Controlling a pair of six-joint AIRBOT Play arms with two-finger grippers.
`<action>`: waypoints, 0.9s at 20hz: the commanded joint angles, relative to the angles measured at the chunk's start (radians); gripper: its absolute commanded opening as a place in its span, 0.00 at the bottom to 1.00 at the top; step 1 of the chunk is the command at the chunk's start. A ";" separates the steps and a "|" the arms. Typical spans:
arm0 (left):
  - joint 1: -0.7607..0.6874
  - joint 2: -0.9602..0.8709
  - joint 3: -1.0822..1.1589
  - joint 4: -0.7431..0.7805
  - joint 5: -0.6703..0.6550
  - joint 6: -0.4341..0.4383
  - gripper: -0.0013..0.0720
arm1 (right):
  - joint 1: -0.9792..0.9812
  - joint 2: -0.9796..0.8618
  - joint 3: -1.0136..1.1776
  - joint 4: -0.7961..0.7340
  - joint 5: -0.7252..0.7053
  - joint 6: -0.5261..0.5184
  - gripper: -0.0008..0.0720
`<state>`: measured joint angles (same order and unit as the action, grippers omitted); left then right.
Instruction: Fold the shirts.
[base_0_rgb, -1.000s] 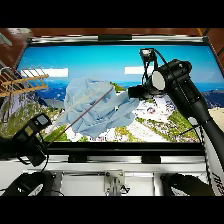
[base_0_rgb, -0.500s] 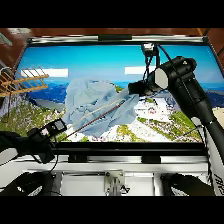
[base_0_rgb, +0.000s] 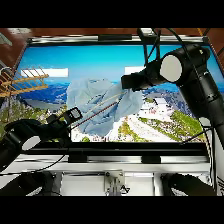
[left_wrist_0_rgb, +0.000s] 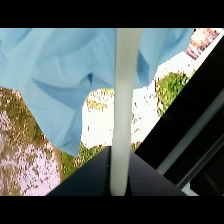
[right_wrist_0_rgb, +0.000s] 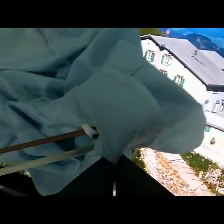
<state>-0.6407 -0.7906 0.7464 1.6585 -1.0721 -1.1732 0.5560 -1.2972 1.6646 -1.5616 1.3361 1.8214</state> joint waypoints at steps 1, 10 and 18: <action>-0.008 -0.056 0.011 -0.044 0.098 0.002 0.08 | 0.073 0.000 0.009 0.038 0.007 -0.011 0.09; 0.001 -0.137 0.020 -0.153 0.209 -0.075 0.08 | 0.195 -0.002 0.168 0.034 0.171 0.042 0.09; 0.073 -0.130 0.023 -0.396 0.232 -0.024 0.08 | 0.258 -0.025 0.142 0.038 0.282 0.072 0.09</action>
<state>-0.5800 -0.9211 0.7681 1.3575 -0.8589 -1.2121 0.7982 -1.3102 1.8206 -1.5272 1.5784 1.8709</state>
